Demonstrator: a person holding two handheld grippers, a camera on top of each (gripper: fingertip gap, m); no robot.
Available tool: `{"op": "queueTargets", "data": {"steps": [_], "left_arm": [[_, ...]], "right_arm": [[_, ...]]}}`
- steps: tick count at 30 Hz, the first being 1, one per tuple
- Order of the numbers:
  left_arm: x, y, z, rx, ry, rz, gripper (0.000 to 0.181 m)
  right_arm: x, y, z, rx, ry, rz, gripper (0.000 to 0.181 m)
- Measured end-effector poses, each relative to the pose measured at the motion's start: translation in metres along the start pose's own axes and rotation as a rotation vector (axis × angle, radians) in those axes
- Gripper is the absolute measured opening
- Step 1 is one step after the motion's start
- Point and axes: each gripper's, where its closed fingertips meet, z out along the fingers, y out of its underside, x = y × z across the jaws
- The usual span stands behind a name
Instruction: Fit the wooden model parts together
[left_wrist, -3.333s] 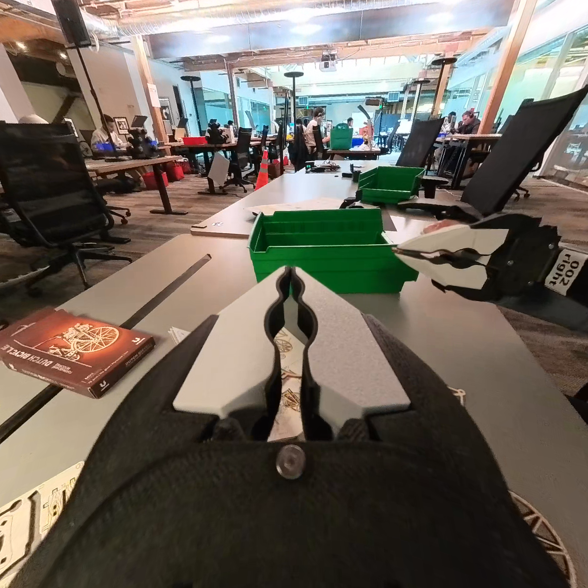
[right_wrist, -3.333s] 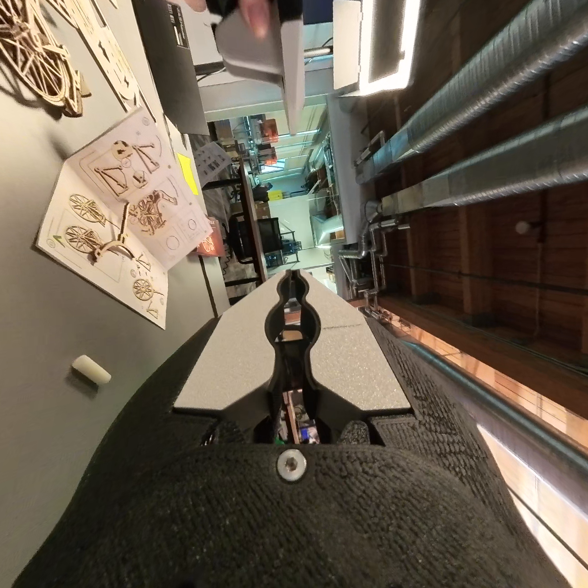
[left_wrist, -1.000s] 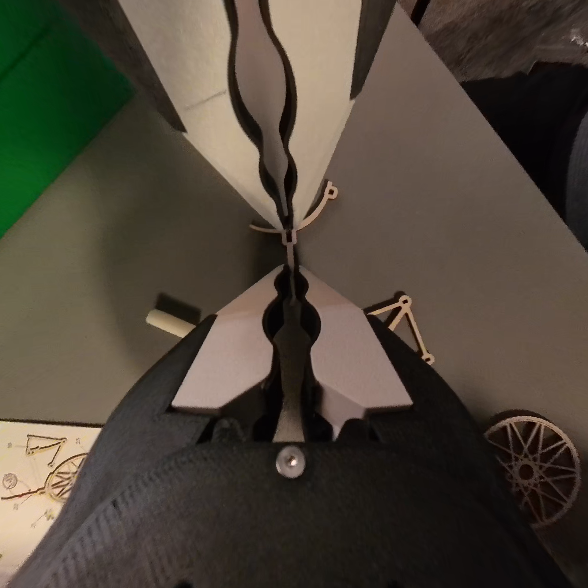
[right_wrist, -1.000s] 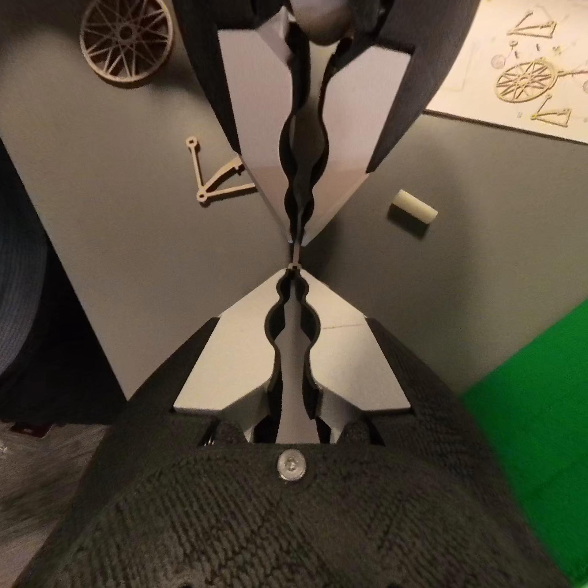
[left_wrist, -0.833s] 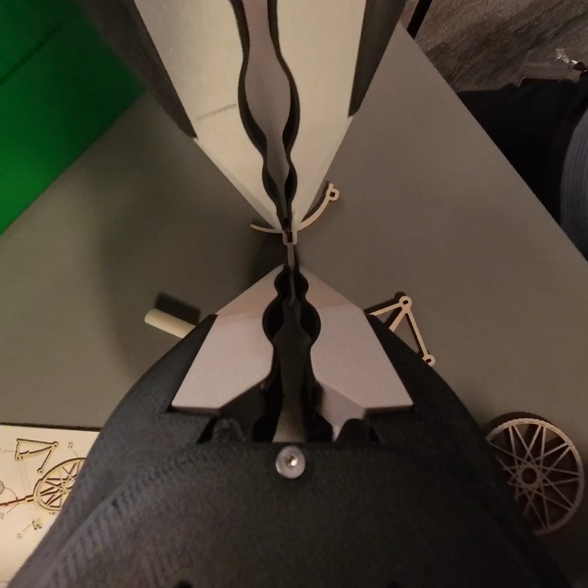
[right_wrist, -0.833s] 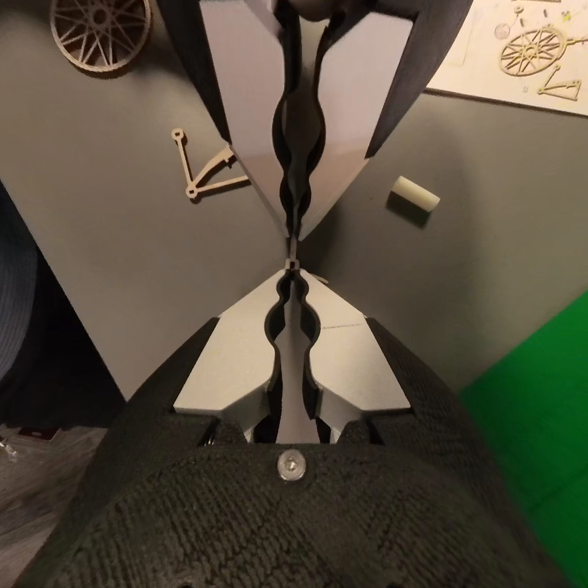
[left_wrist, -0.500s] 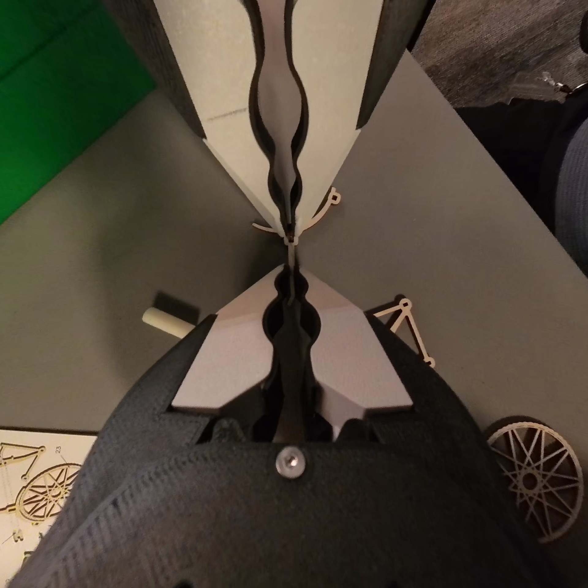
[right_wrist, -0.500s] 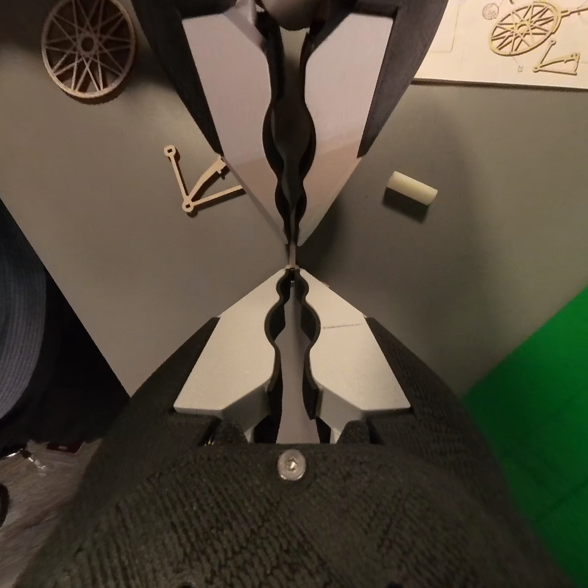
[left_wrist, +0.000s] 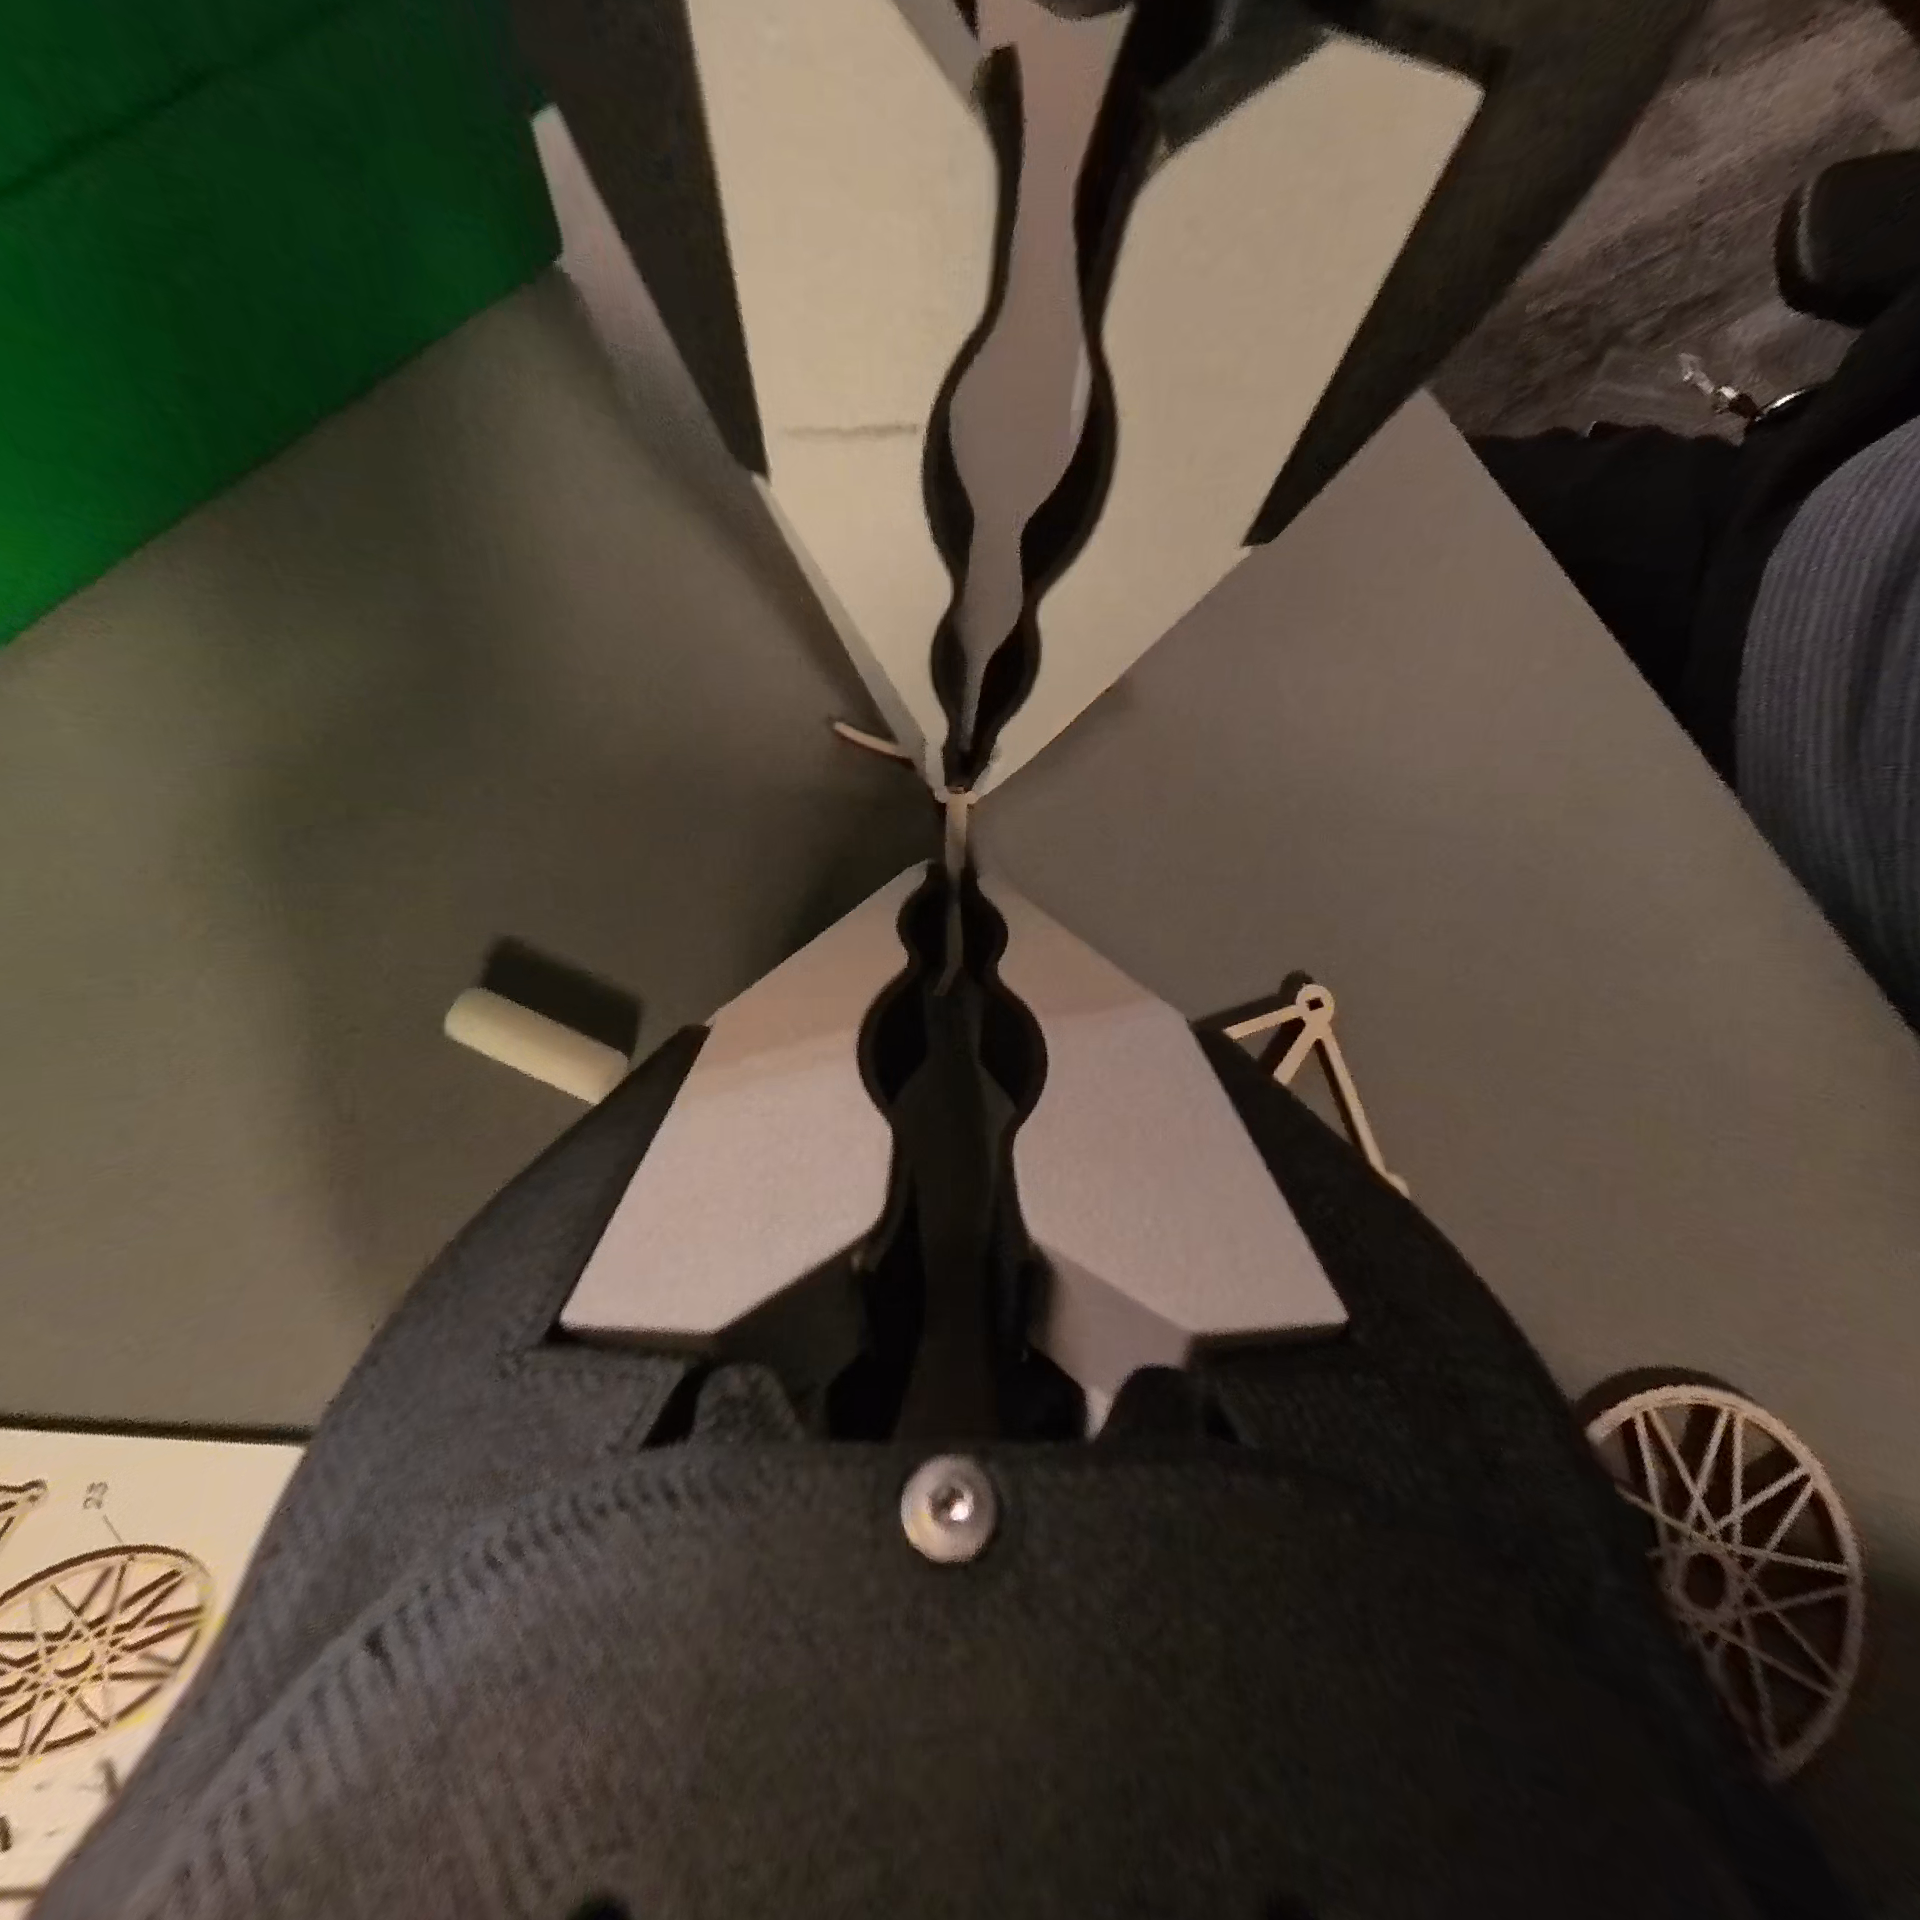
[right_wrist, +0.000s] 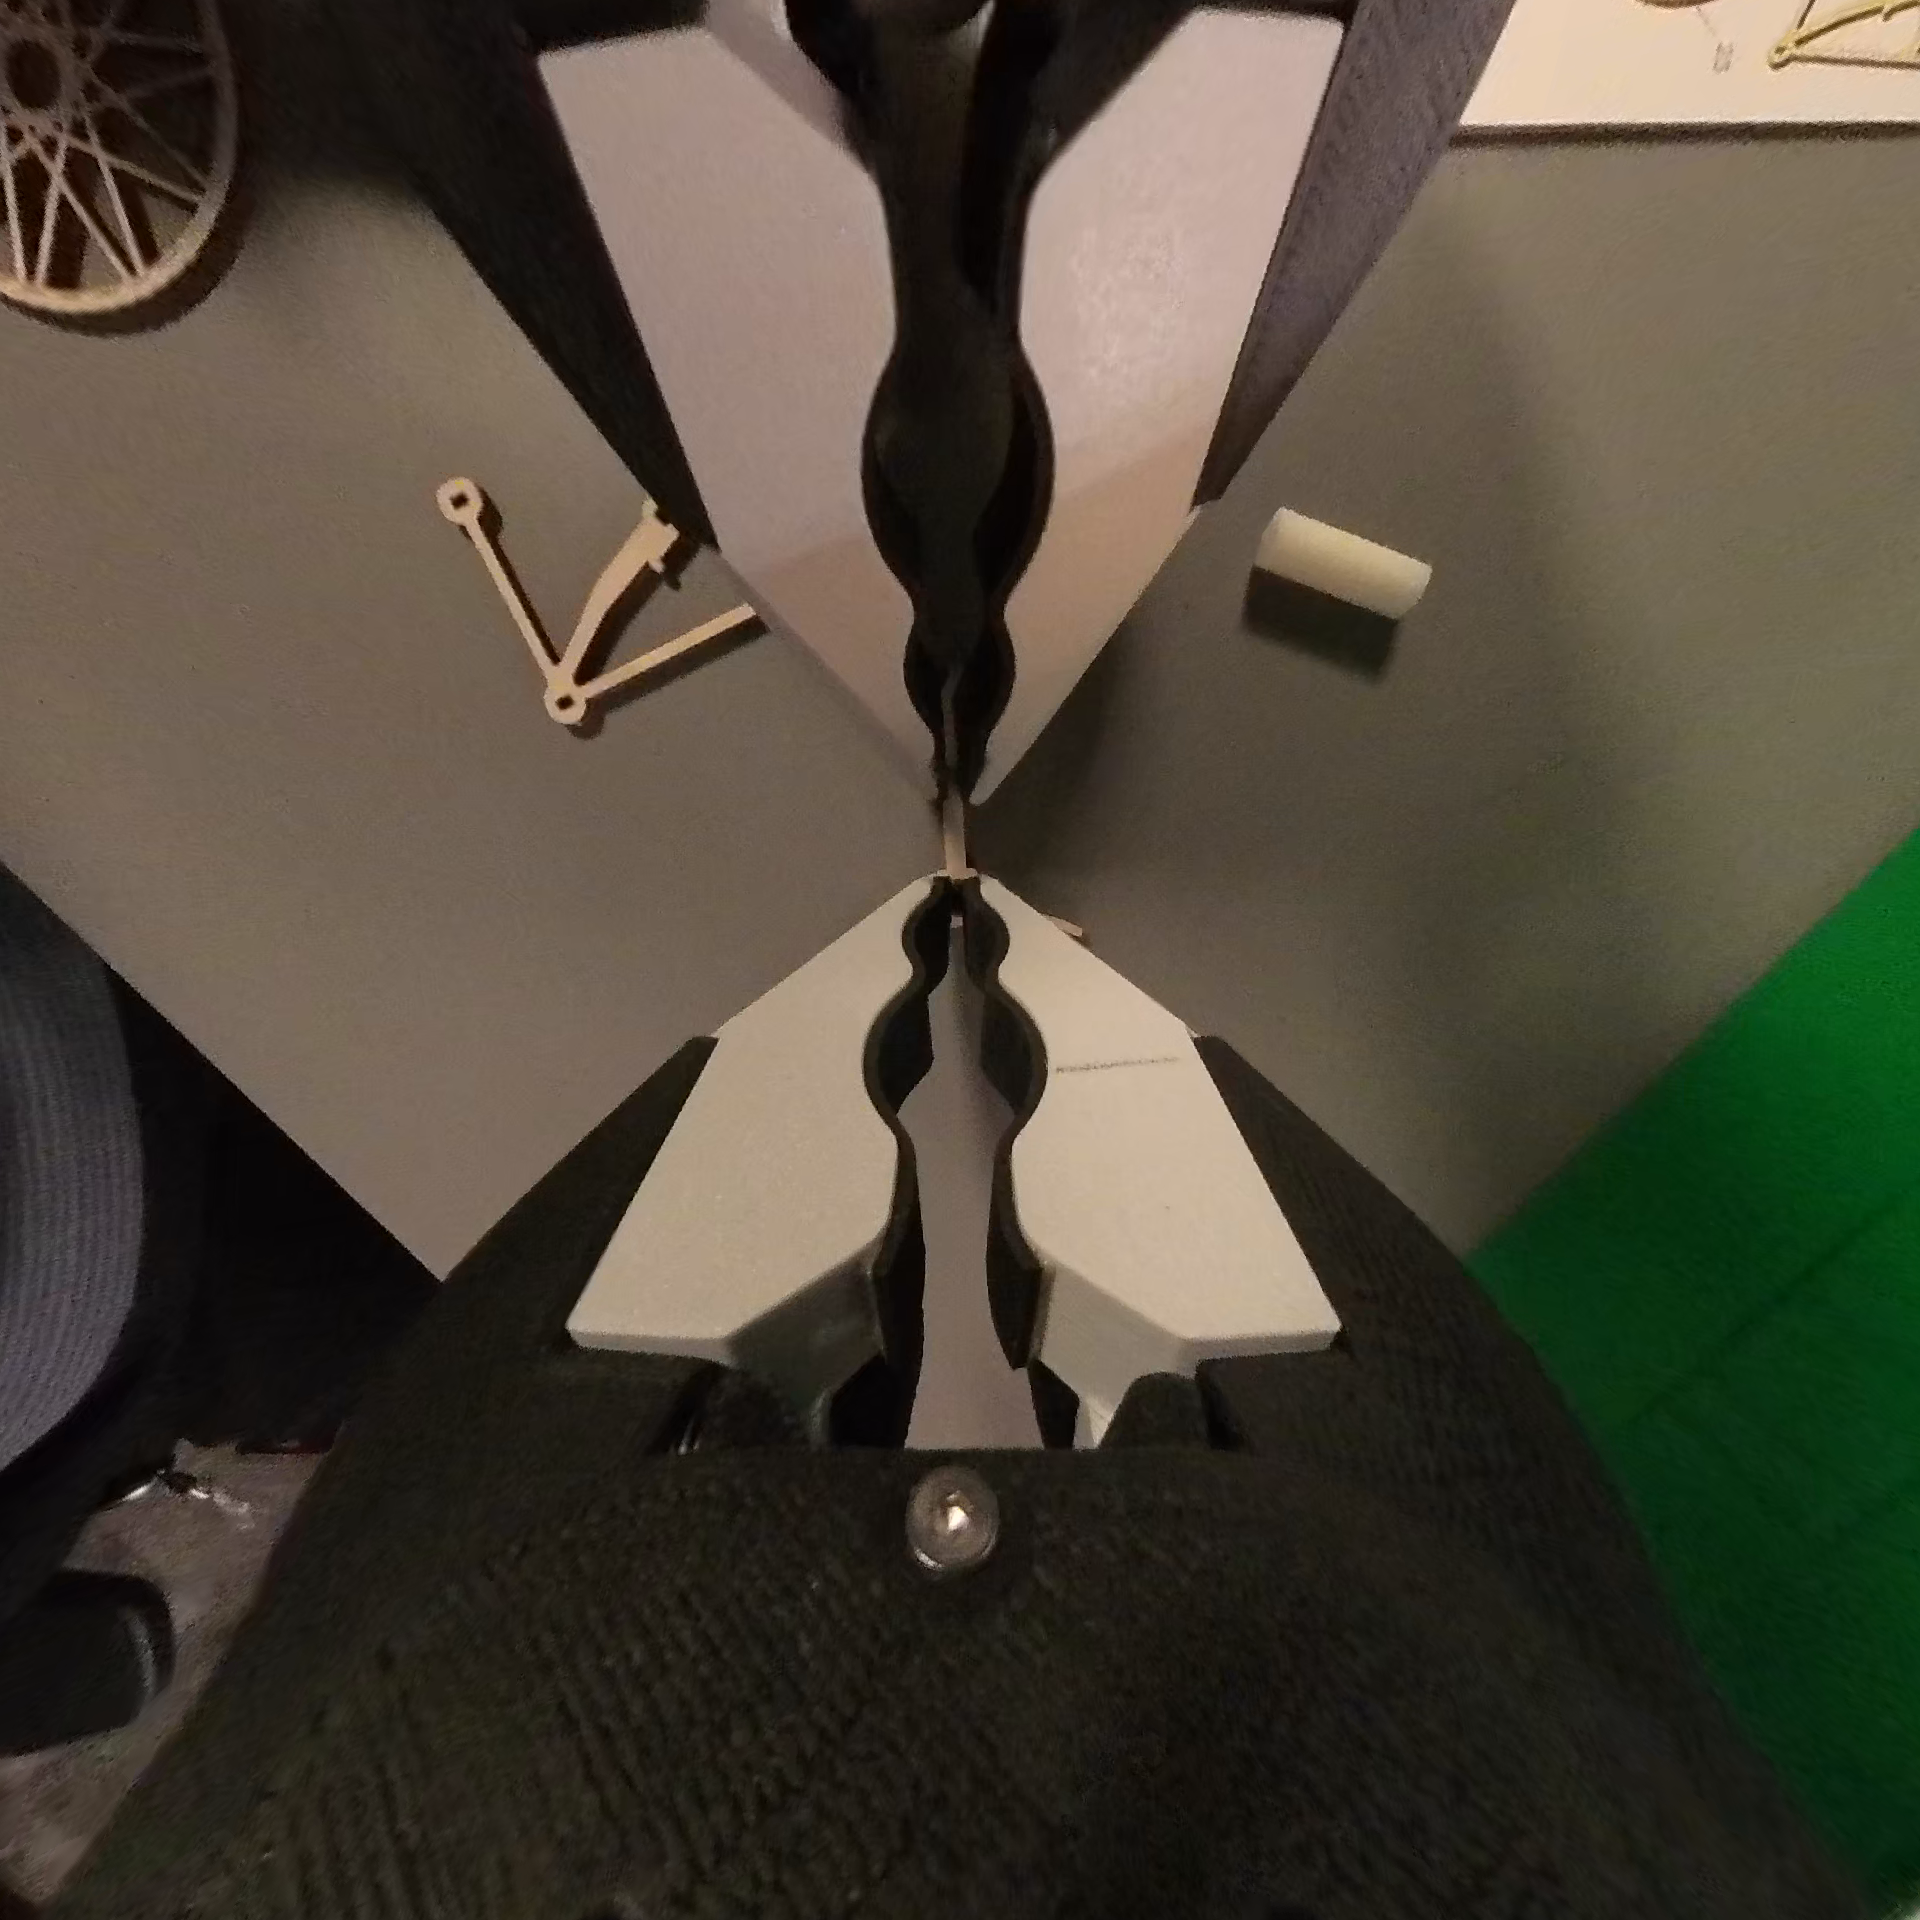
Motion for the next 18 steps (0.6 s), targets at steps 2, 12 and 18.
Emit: {"op": "queueTargets", "data": {"steps": [2,12,18], "left_arm": [[0.000,0.000,0.000,-0.001,-0.002,0.007,0.002],[0.000,0.000,-0.001,0.008,-0.003,0.003,0.002],[0.000,0.000,-0.001,0.017,-0.004,0.009,0.002]], "right_arm": [[0.000,0.001,0.001,0.007,-0.004,0.004,0.000],[0.000,-0.007,-0.004,0.175,0.040,0.098,0.029],[0.005,0.001,-0.018,0.300,0.091,0.210,0.044]]}}
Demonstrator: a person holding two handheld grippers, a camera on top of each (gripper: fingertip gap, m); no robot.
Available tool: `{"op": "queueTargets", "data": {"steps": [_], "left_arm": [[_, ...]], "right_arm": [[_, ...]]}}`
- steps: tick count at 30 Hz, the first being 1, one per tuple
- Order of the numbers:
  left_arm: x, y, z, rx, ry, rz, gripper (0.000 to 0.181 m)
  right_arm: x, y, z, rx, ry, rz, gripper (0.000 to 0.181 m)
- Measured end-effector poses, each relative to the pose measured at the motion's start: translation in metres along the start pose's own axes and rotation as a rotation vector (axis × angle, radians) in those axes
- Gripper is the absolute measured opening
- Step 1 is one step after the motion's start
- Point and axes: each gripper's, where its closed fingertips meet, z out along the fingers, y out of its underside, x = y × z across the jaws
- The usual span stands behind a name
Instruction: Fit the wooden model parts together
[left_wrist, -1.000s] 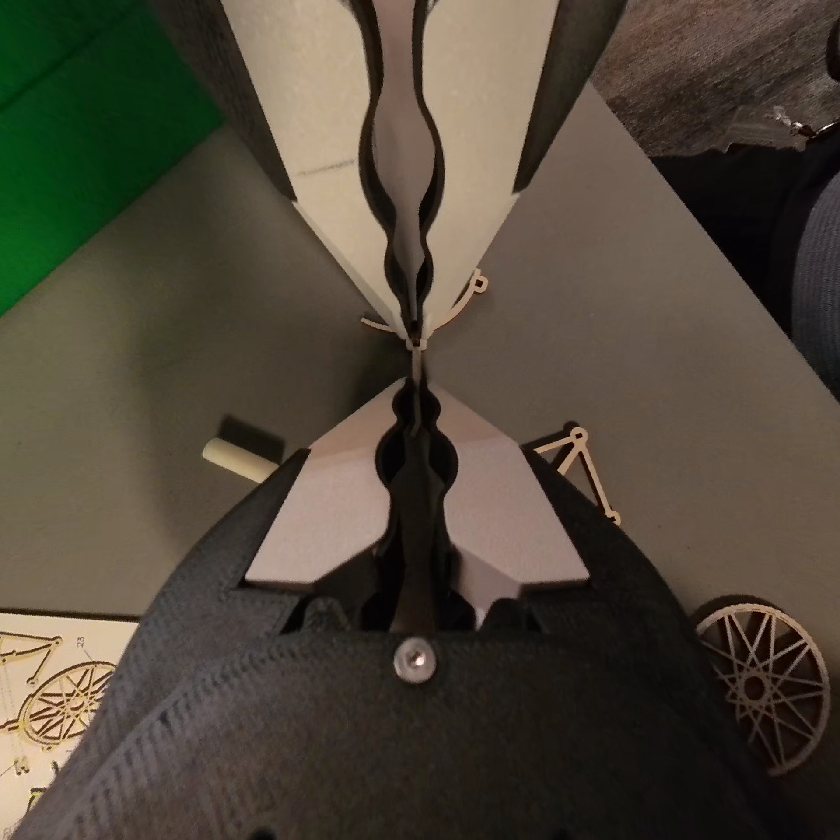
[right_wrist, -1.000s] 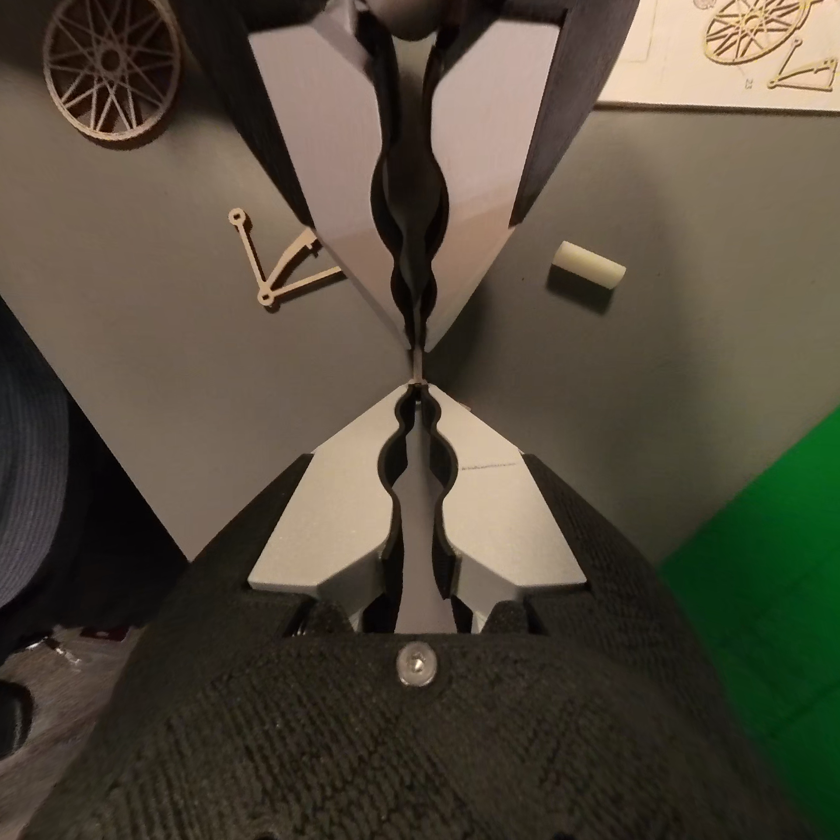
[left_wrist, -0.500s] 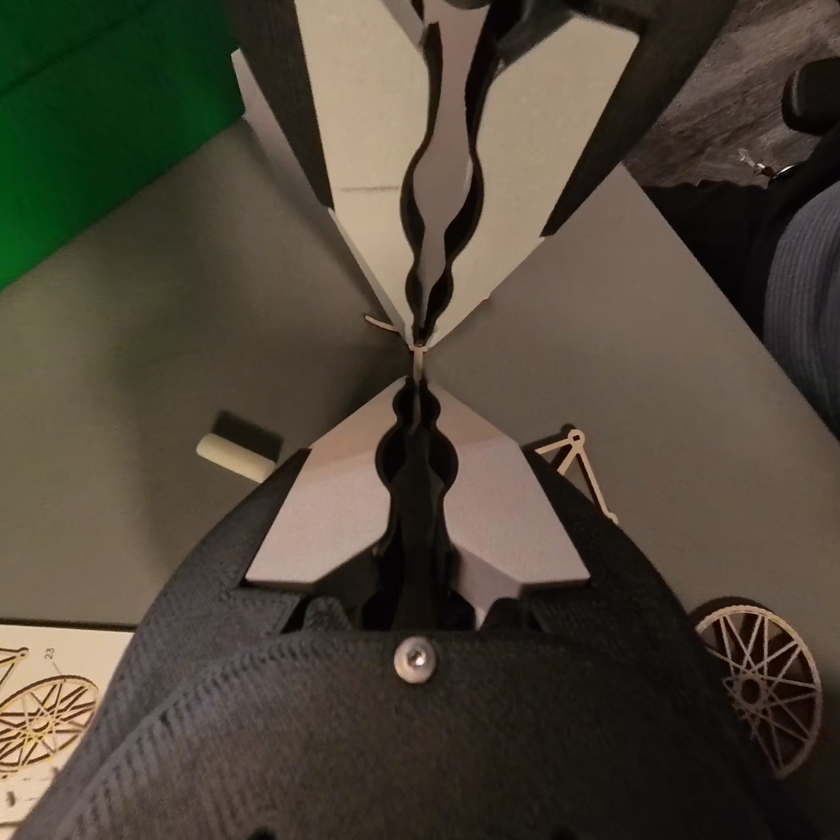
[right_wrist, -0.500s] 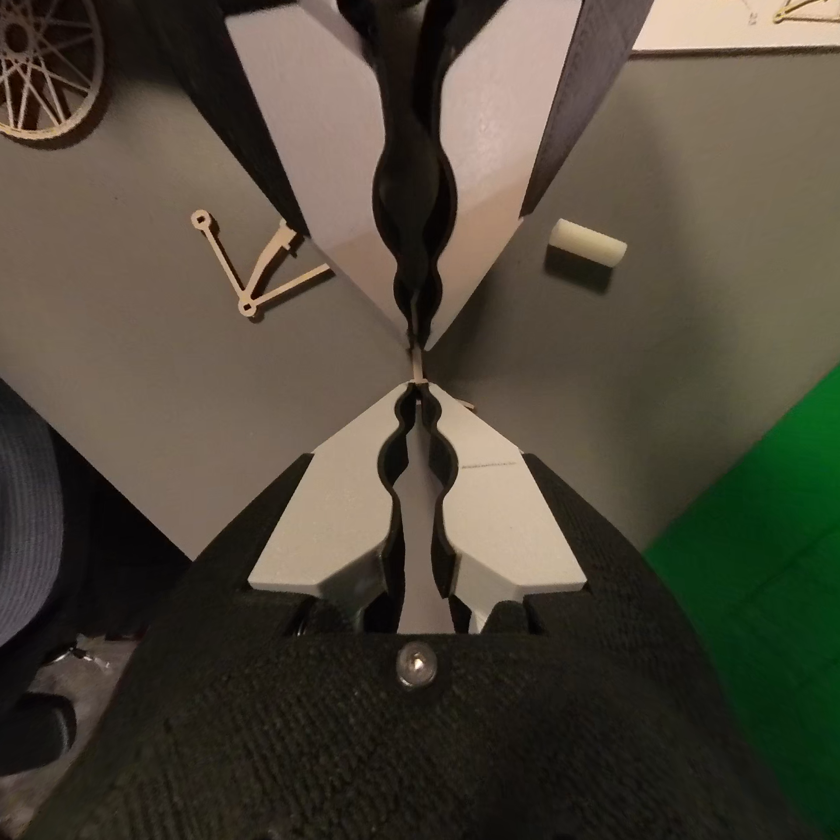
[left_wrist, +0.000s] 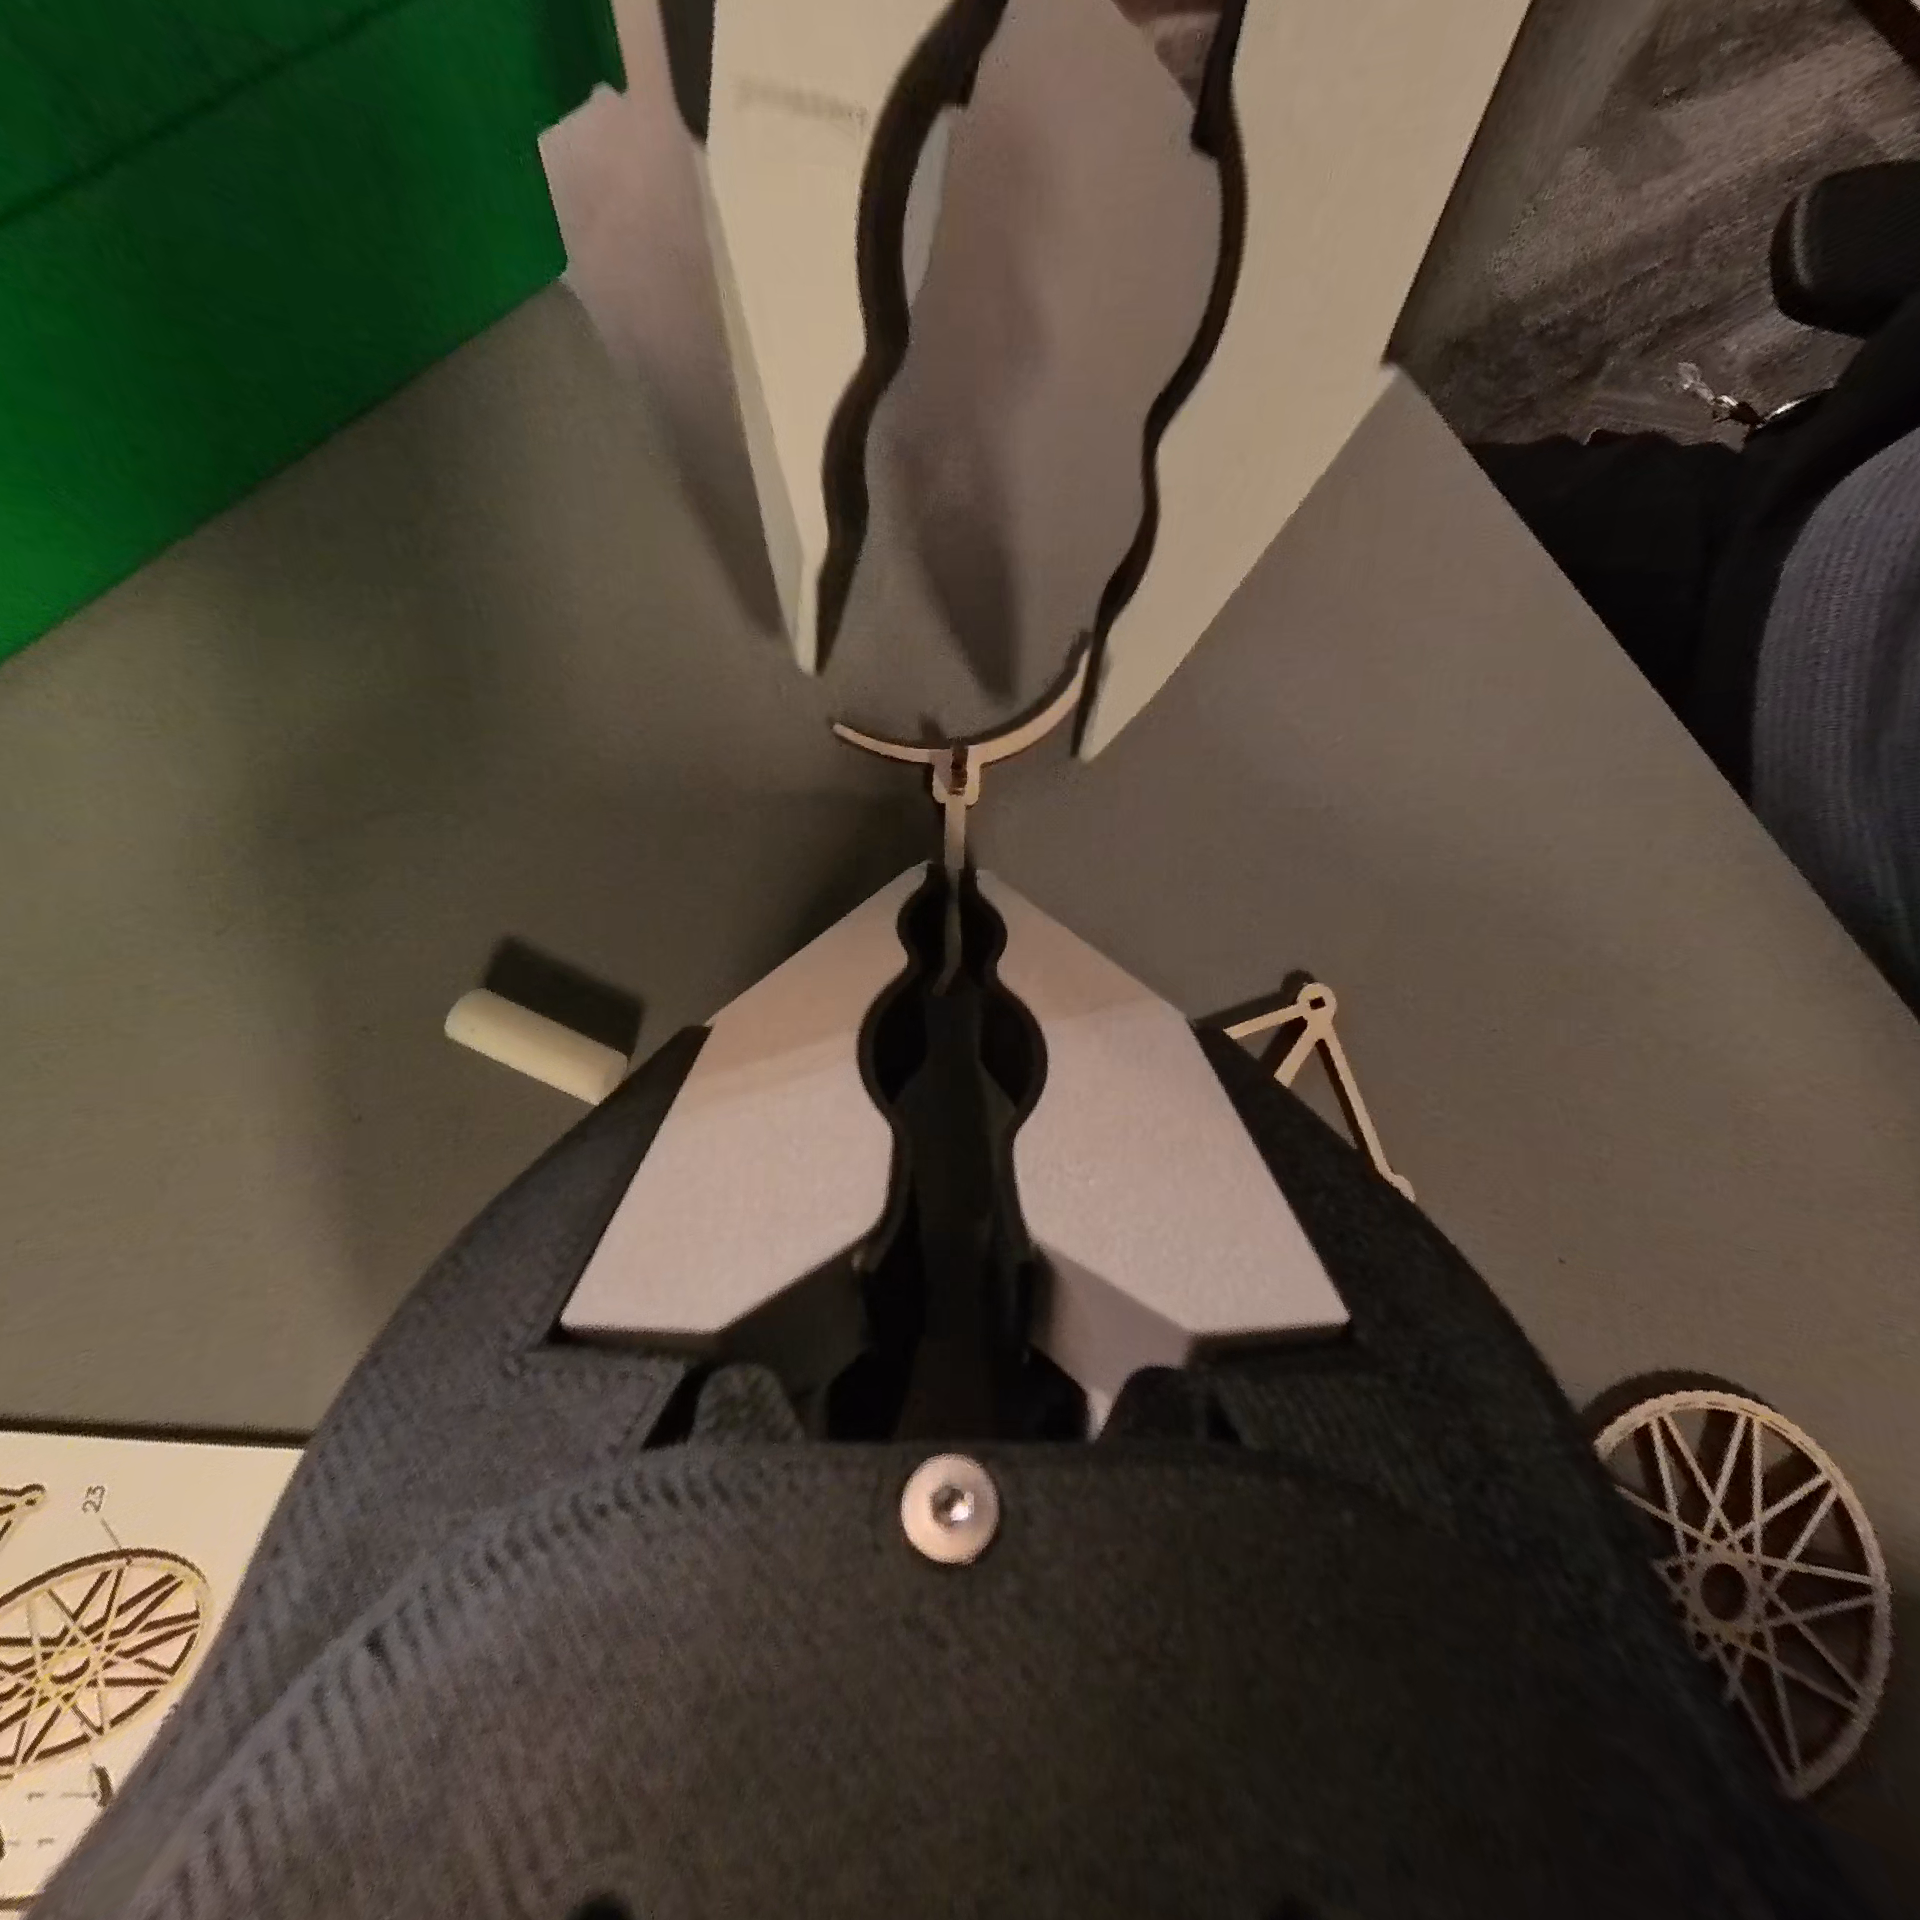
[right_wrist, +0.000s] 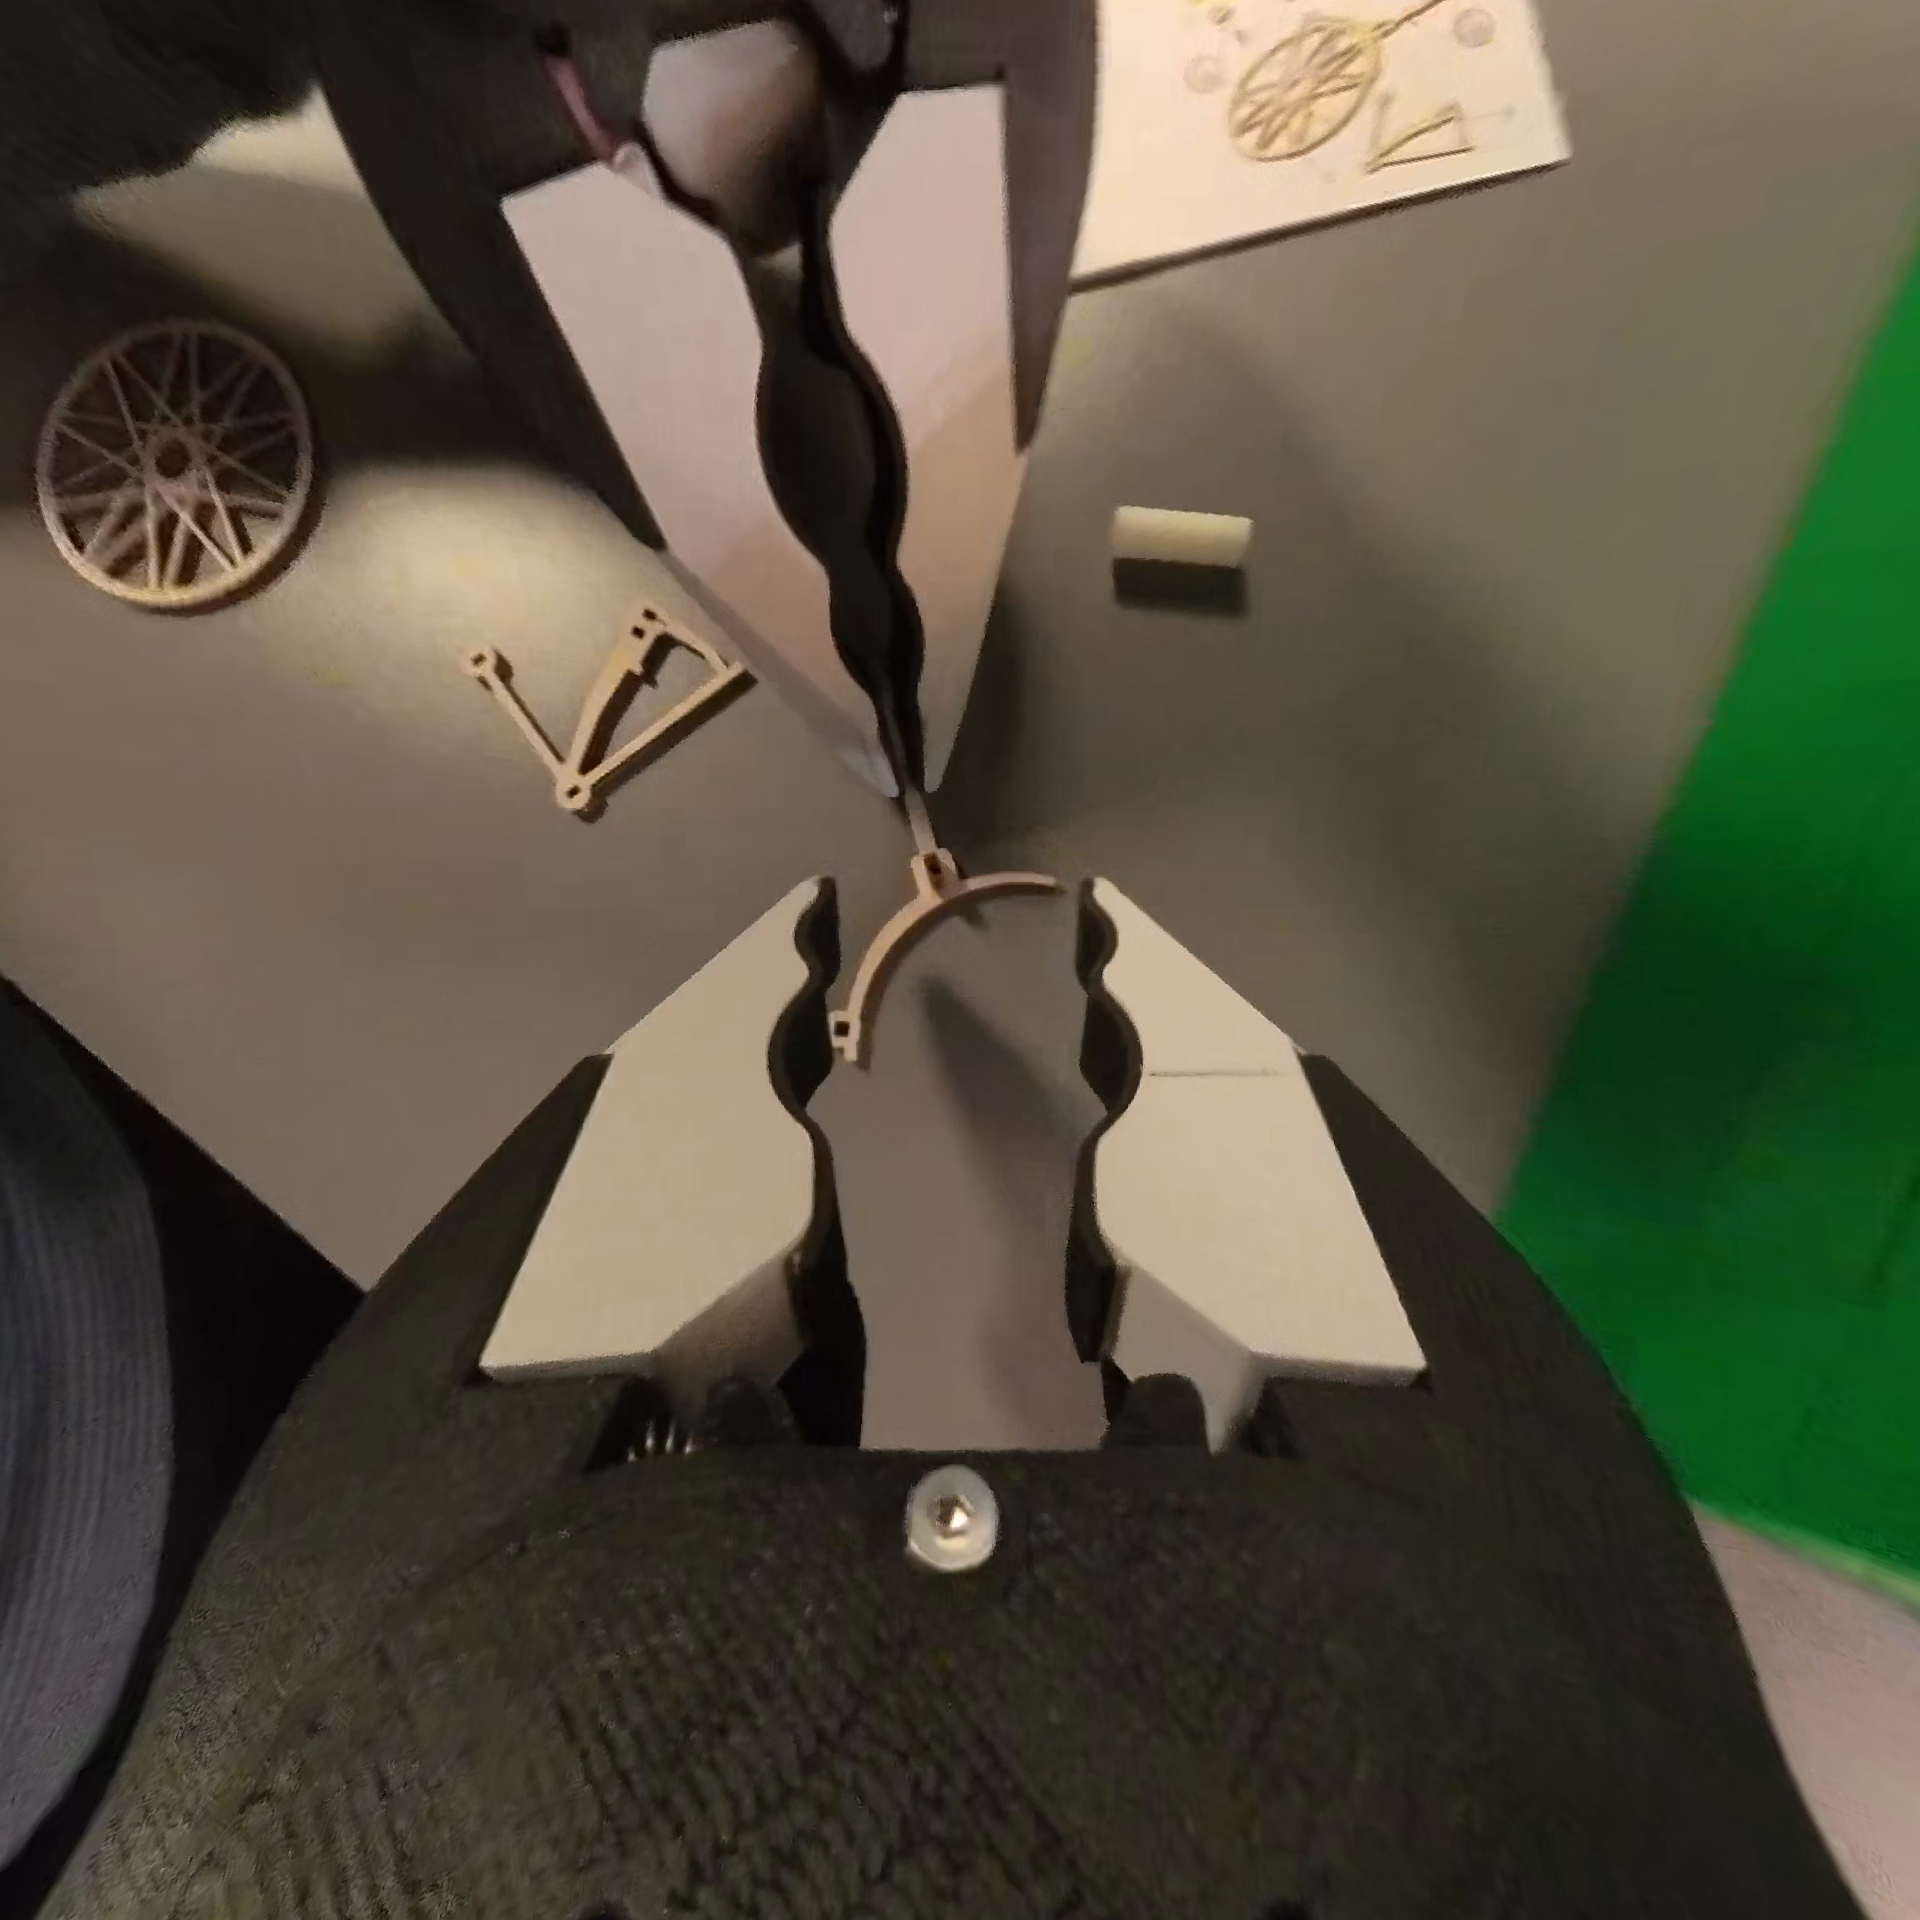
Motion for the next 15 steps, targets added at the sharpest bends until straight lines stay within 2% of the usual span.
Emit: {"op": "queueTargets", "data": {"steps": [3,6,9,12,15], "left_arm": [[-0.007,-0.002,-0.001,0.035,-0.073,0.067,0.002],[-0.015,-0.019,-0.017,0.161,-0.295,0.206,0.002],[-0.005,-0.044,-0.051,0.297,-0.565,0.415,0.001],[0.014,-0.056,-0.080,0.364,-0.746,0.564,0.001],[0.027,-0.058,-0.097,0.343,-0.905,0.720,0.001]], "right_arm": [[0.005,-0.003,-0.013,0.138,0.025,0.129,0.054],[0.001,-0.014,-0.025,0.307,0.025,0.205,0.065],[-0.013,-0.029,-0.036,0.447,-0.005,0.204,0.064],[-0.030,-0.042,-0.044,0.505,0.002,0.071,0.036],[-0.048,-0.057,-0.052,0.533,0.016,-0.060,0.022]]}}
